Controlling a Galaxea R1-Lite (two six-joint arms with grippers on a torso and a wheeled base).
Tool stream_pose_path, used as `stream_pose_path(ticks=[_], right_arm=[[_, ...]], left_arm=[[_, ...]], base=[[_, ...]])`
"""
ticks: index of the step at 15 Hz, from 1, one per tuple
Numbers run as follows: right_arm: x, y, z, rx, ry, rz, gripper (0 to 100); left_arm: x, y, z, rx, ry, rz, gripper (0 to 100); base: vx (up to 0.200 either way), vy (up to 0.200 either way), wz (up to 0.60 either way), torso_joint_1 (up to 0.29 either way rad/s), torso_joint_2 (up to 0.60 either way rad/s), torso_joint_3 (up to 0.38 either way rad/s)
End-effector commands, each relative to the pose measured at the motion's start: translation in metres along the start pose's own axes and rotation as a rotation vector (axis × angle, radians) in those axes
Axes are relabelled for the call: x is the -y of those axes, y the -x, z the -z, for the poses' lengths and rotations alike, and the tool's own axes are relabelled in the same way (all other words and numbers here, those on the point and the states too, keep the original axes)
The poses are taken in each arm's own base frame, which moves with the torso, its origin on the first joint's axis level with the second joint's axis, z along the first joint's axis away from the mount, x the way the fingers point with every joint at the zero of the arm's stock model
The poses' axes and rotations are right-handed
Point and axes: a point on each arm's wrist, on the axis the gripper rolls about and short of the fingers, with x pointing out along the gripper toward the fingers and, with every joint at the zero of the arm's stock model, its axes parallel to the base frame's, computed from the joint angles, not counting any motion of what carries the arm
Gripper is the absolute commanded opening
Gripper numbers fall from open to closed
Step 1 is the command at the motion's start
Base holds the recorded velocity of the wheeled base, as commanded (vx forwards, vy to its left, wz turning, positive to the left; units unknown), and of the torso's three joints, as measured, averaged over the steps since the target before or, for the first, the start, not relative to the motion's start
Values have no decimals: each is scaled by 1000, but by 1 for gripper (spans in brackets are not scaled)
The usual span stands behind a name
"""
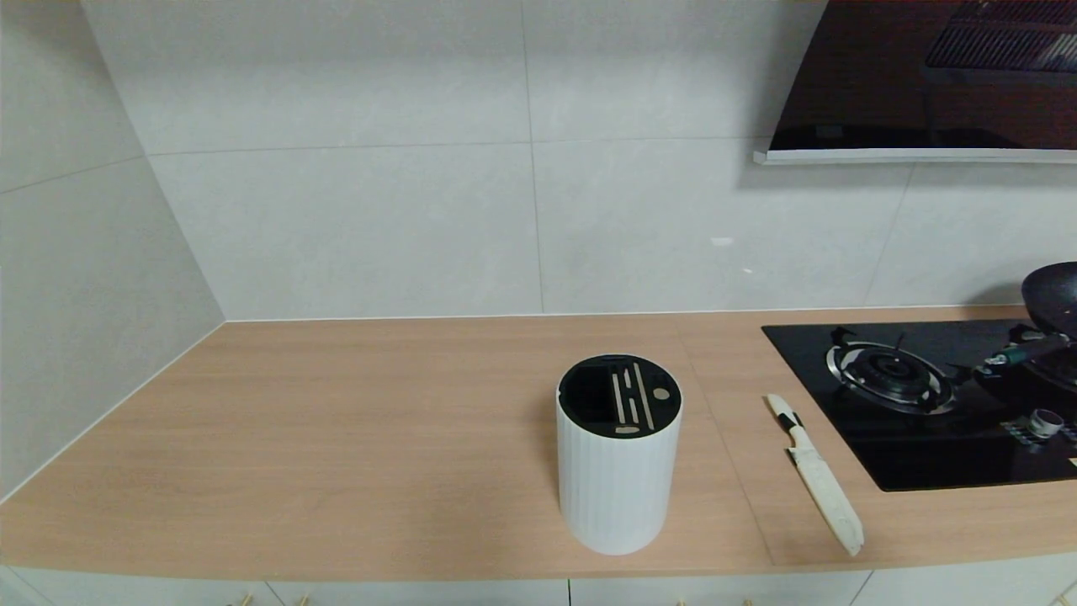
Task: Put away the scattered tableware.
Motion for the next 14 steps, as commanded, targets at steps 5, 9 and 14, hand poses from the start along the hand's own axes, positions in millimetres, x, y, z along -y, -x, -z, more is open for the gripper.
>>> stream_pose_path(ticks=[5,9,14], right_arm=[[16,-165,-17,-399,-40,-60,100],[26,-231,17,-460,-26,22,100],[34,-282,62,-494,-14,60,100]], left_arm=[[0,0,0,-2,0,0,100],[0,0,0,-2,0,0,100],[0,0,0,-2,0,0,100]], base=[[0,0,0,0,0,0],[0,0,0,0,0,0],[0,0,0,0,0,0]])
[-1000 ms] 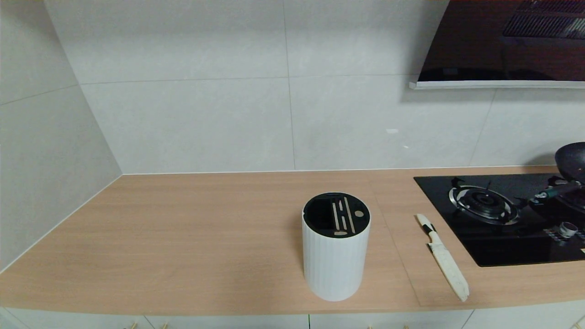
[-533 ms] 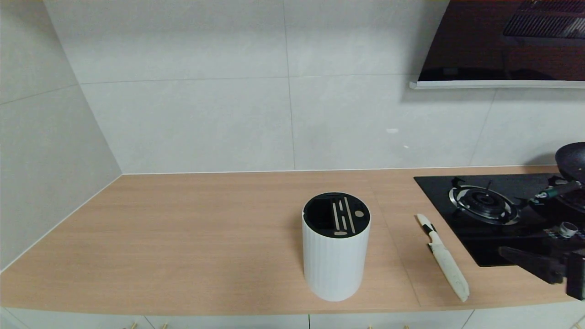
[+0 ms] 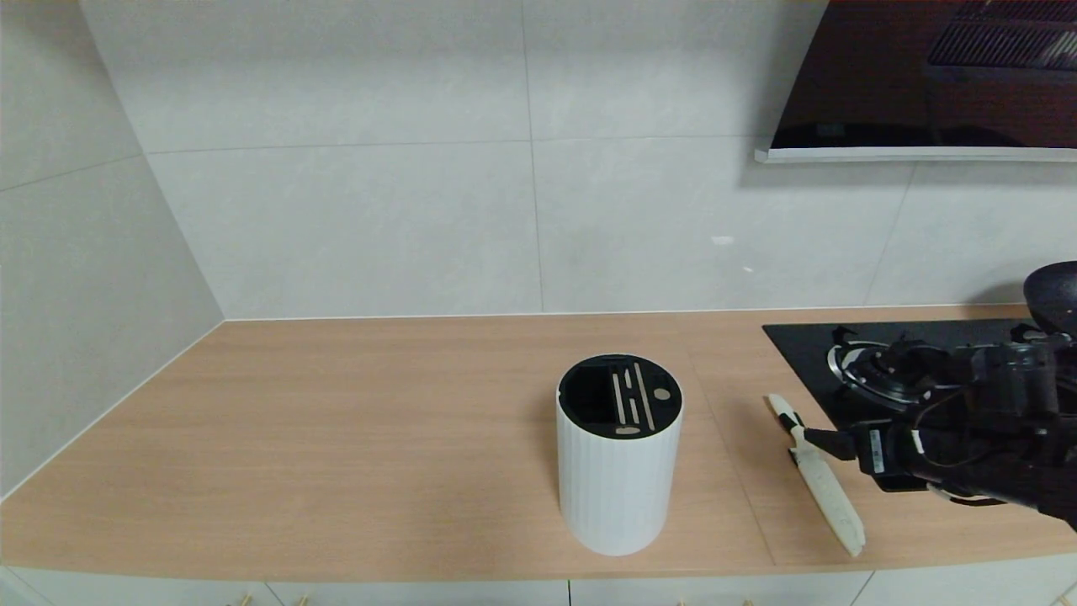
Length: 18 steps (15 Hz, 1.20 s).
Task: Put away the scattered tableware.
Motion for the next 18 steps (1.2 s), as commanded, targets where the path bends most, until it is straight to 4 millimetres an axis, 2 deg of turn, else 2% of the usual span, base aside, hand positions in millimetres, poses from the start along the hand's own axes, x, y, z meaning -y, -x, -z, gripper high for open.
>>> stream_pose_path(ticks=[1,5,9,18], right_arm=[[5,-60,34,-119,-7,28,100],[9,-93,60,-118,-3,76,100],[13,-116,67,-75,-4,129,100],[18,-128,59,-11,-37,178,100]], left_arm=[[0,0,0,-2,0,0,100],[0,0,0,-2,0,0,100],[0,0,0,-2,0,0,100],[0,0,0,-2,0,0,100]], base=[[0,0,0,0,0,0],[0,0,0,0,0,0],[0,0,0,0,0,0],[0,0,0,0,0,0]])
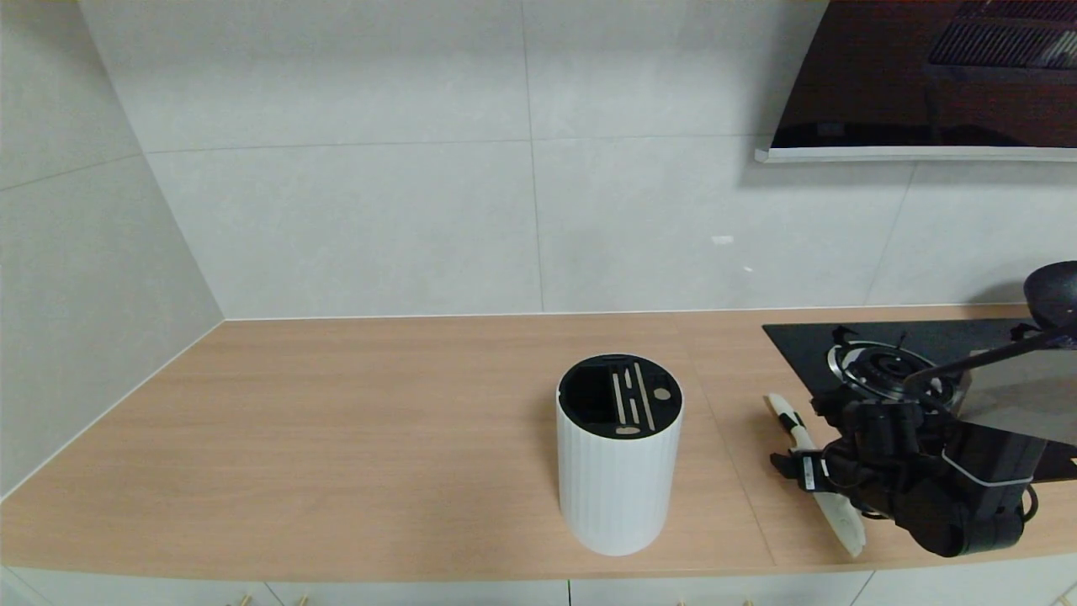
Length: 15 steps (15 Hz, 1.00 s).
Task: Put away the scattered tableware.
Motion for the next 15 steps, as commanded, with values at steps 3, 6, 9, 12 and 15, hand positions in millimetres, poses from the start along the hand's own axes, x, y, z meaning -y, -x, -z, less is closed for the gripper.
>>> stream_pose_path(ticks=[3,6,9,12,15], right_arm=[[1,-5,1,0,-7,4,0],[0,-7,4,-9,-4,4,0],[1,-6,2,-4,-5,4,0],[1,4,-9,29,-11,3,0],[4,49,-41,139,-21,-12,0]], left_arm=[[0,0,0,-2,0,-2,100],[0,0,0,-2,0,0,100],[0,0,0,-1,0,0,100],[0,0,0,-2,0,0,100],[0,0,0,-2,0,0,100]], base=[[0,0,0,0,0,0],[0,0,0,0,0,0],[0,0,0,0,0,0],[0,0,0,0,0,0],[0,0,0,0,0,0]])
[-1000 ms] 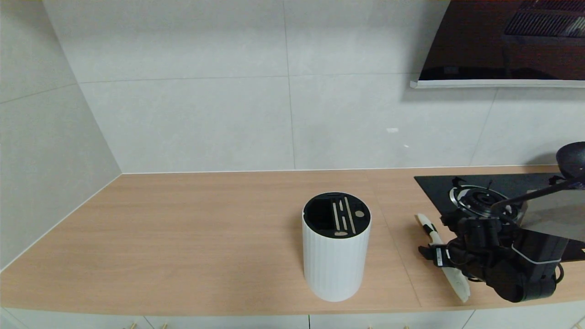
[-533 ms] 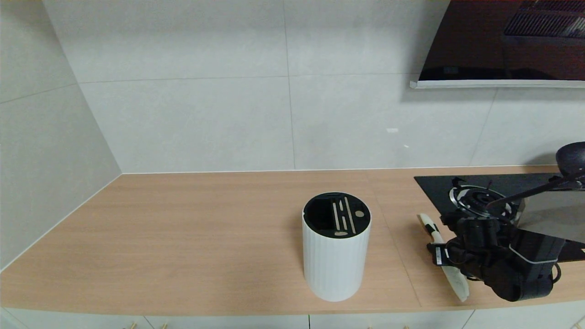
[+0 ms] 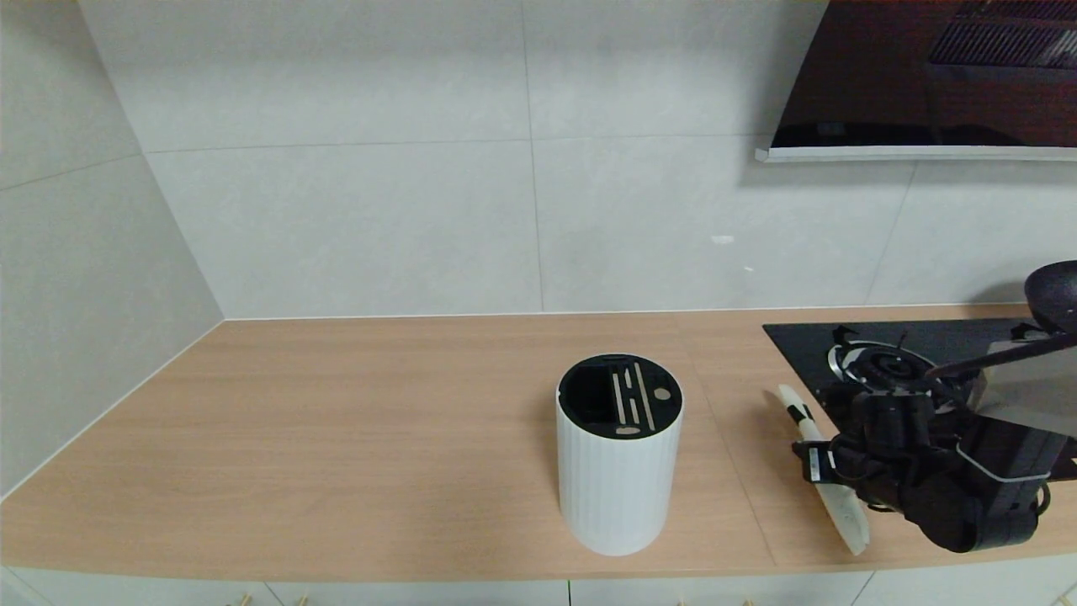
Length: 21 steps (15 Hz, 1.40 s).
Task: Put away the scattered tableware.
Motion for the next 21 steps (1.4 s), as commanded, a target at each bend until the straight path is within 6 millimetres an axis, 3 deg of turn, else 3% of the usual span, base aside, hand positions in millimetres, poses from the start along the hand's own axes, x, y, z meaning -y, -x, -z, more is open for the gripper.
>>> stream_pose_path(ticks=[1,4,5,6,8,13,14,15,16,19,21], right_arm=[[1,42,-35,125,-9,-10,0],[-1,80,-62,244,-11,-30,0],[-1,80,-62,244,-11,-30,0],[-13,110,-76,322,-2,-72,0],[-27,129,-81,361,14,-123,0],[-37,144,-91,422,17,-155,0],[-38,148,-106,478,9,-159,0],[-44,150,-124,529,5,-174,0],[-53,152,-134,541,10,-200,0],[-83,162,-155,589,25,-292,0],[-107,173,-163,593,43,-367,0]], left_arm=[[0,0,0,-2,0,0,100],[0,0,0,-2,0,0,100],[0,0,0,-2,0,0,100],[0,0,0,1,-11,0,100],[0,0,0,-2,-3,0,100],[0,2,-11,62,-7,-4,100],[1,8,-31,93,-17,29,100],[2,10,-64,69,-39,164,100],[4,3,-88,32,-36,260,100],[6,-58,-154,-121,-5,420,100],[11,-114,-181,-221,19,508,100]], base=[[0,0,0,0,0,0],[0,0,0,0,0,0],[0,0,0,0,0,0],[0,0,0,0,0,0],[0,0,0,0,0,0],[0,0,0,0,0,0],[0,0,0,0,0,0],[0,0,0,0,0,0],[0,0,0,0,0,0],[0,0,0,0,0,0],[0,0,0,0,0,0]])
